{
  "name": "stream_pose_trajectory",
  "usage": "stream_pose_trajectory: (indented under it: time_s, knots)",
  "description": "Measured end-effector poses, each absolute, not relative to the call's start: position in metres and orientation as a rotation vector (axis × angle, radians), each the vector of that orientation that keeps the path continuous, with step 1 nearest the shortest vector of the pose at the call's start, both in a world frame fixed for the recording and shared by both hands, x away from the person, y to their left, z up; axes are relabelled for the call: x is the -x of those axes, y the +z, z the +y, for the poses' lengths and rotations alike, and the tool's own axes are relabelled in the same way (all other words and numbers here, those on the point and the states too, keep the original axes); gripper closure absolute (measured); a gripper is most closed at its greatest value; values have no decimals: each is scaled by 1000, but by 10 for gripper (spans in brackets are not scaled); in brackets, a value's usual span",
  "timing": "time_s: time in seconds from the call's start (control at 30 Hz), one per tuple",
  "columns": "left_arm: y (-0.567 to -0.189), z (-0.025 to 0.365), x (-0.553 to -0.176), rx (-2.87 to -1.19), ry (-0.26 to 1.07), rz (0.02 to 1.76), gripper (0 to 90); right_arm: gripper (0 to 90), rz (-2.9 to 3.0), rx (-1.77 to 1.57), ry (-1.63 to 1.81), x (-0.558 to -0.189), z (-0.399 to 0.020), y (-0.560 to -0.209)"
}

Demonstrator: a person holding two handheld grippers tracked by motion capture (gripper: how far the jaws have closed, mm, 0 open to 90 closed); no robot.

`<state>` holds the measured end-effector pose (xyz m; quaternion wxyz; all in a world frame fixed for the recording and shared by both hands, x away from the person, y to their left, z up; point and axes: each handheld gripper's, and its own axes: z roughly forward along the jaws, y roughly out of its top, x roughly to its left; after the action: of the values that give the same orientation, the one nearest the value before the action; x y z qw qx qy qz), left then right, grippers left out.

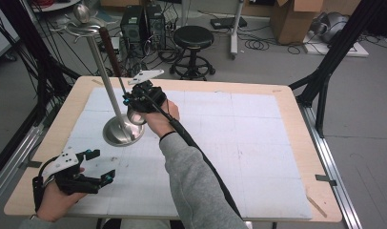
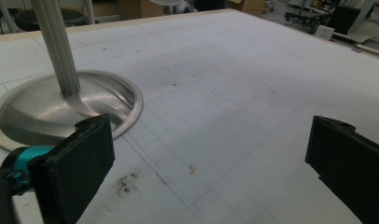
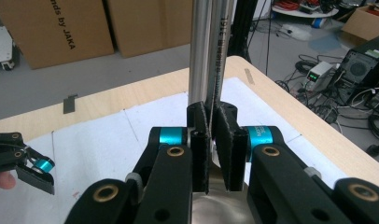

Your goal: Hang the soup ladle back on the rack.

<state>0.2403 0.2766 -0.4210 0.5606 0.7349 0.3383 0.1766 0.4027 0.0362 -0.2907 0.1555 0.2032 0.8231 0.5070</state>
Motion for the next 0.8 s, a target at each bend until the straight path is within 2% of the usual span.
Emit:
stream_pose_trajectory:
  time_s: [0.13,0.3,0.57,0.8]
  knots:
    - [-421,277,-240,-1729,417,800,18,827,2348,-584,1441,-401,38,-292]
    - [-421,277,-240,-1725,419,798,18,691,2319,-565,1467,-398,38,-290]
    - [-421,276,-240,-1727,416,792,18,356,2341,-594,1526,-394,22,-292]
    - [-418,273,-238,-1718,409,758,18,261,2378,-519,1576,-384,-4,-292]
